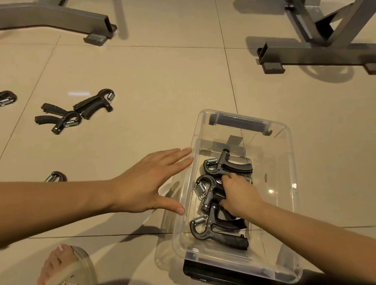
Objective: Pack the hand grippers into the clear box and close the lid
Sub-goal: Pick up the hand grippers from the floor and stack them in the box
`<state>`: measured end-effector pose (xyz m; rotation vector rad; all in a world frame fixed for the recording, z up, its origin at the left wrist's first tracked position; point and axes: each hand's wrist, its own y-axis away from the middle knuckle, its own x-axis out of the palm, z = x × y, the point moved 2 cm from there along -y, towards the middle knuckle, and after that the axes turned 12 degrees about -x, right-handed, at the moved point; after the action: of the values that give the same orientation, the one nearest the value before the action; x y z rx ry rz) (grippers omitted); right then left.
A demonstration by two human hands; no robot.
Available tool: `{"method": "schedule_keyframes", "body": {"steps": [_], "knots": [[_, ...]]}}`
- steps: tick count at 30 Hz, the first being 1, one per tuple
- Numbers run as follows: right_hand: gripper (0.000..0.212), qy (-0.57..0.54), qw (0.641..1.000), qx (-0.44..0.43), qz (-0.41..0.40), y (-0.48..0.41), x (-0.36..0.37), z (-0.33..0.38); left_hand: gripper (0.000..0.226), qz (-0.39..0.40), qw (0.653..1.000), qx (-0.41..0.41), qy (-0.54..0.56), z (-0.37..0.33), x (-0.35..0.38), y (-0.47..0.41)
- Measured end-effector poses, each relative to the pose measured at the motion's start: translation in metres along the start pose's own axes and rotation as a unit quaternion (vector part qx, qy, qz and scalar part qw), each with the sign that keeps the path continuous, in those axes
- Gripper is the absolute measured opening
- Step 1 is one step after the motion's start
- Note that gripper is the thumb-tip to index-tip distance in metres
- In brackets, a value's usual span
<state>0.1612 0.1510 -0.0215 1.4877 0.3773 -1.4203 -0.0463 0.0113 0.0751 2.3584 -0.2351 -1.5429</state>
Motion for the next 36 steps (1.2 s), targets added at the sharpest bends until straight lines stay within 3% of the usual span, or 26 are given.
{"method": "schedule_keyframes", "body": {"steps": [13,19,23,25,28,31,36], "knots": [[0.046,-0.027,0.999,0.014,-0.026,0.003,-0.028,0.001,0.115,-0.013,0.999,-0.013,-0.046,-0.002,-0.003,0.001],[0.042,-0.078,0.986,-0.045,-0.142,-0.004,-0.124,0.037,0.109,-0.079,0.993,-0.090,-0.002,0.015,-0.028,0.024],[0.046,-0.138,0.980,-0.078,-0.120,-0.023,-0.174,0.084,0.100,-0.100,0.979,-0.177,-0.003,0.044,-0.050,0.055],[0.047,-0.148,0.977,-0.105,-0.113,-0.039,-0.193,0.112,0.093,-0.114,0.962,-0.244,0.041,0.070,-0.055,0.075],[0.045,-0.177,0.968,-0.144,-0.100,-0.070,-0.208,0.153,0.084,-0.168,0.904,-0.348,0.182,0.117,-0.060,0.107],[0.045,-0.186,0.962,-0.186,-0.067,-0.098,-0.208,0.188,0.081,-0.206,0.859,-0.403,0.237,0.162,-0.058,0.136],[0.048,-0.128,0.962,-0.243,0.005,-0.139,-0.194,0.232,0.086,-0.167,0.813,-0.485,0.275,0.219,-0.028,0.172]]}}
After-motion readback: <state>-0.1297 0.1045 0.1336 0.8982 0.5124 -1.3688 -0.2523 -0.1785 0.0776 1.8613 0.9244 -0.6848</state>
